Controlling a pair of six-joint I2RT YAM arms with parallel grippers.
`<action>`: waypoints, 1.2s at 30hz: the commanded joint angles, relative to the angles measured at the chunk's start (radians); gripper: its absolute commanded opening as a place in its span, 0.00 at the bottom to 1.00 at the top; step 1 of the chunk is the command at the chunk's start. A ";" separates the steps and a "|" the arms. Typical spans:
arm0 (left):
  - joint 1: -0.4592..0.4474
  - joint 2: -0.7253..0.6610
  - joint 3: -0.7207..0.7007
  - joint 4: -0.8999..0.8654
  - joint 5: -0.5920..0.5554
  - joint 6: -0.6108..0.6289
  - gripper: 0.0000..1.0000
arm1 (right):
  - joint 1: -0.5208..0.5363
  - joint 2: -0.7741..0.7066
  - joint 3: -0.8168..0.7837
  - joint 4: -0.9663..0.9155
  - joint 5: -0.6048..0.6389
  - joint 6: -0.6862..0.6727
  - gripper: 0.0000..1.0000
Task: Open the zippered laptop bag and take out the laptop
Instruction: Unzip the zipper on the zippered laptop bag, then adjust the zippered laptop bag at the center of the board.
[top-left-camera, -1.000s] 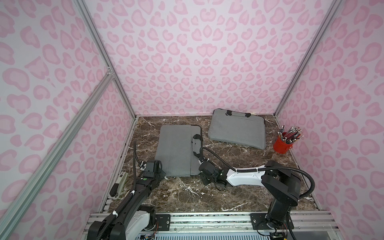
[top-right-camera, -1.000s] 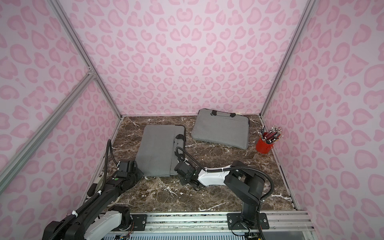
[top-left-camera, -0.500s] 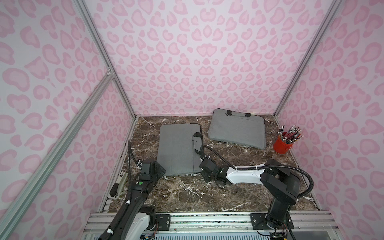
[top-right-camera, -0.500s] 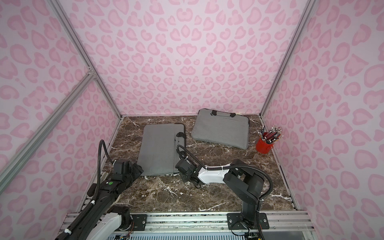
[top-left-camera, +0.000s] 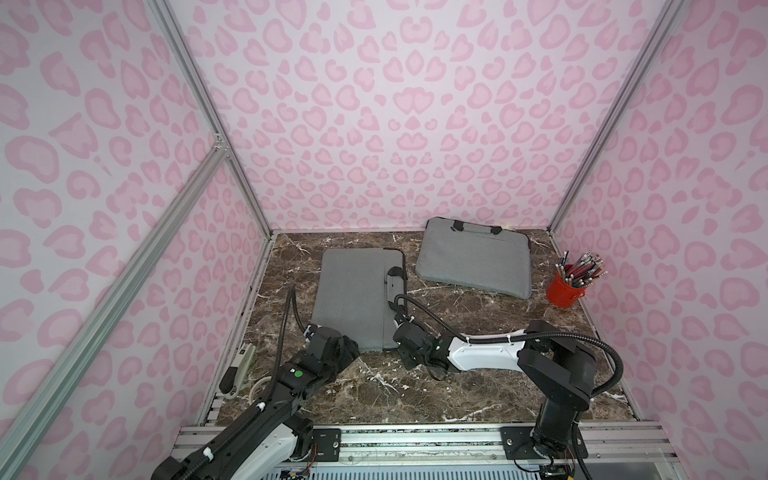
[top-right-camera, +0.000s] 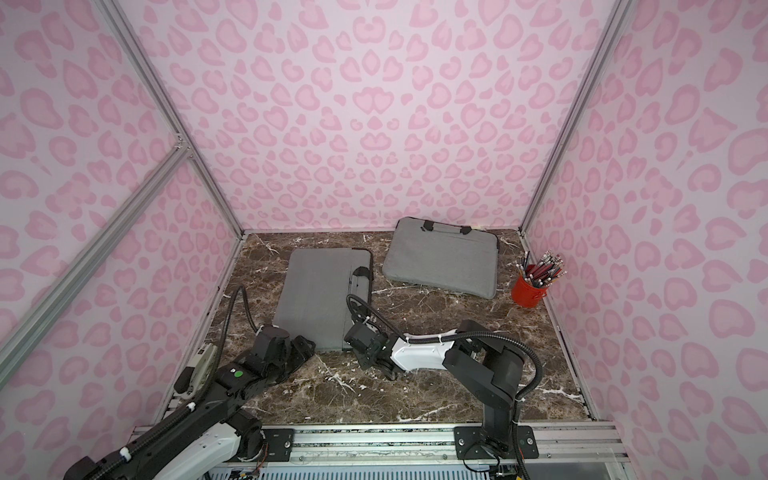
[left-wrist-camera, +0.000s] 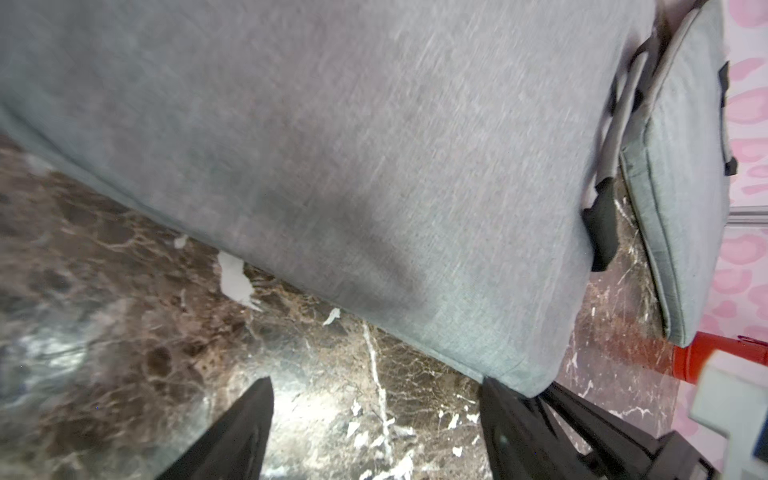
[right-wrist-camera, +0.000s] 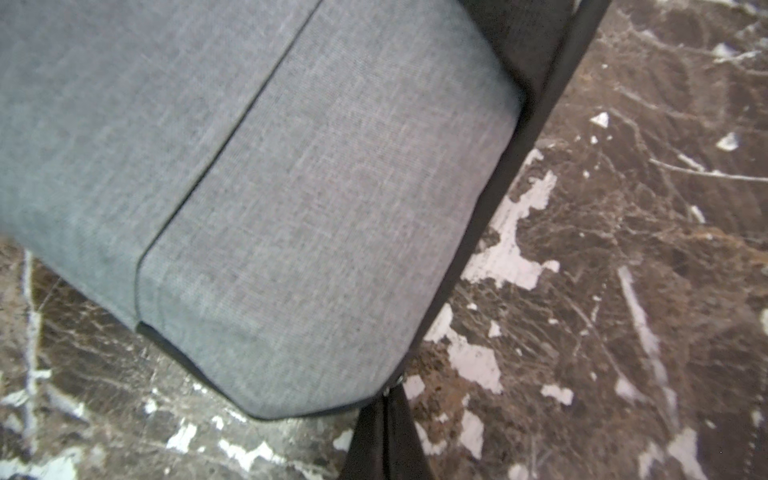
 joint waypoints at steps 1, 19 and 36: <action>-0.048 0.068 0.022 0.121 -0.023 -0.044 0.80 | 0.005 0.000 -0.011 -0.012 -0.007 0.007 0.00; -0.156 0.414 0.088 0.381 0.032 -0.085 0.76 | 0.016 -0.010 -0.037 0.019 -0.015 0.029 0.00; -0.156 0.351 0.093 0.216 -0.104 -0.098 0.04 | 0.025 -0.022 -0.039 0.020 -0.003 0.033 0.00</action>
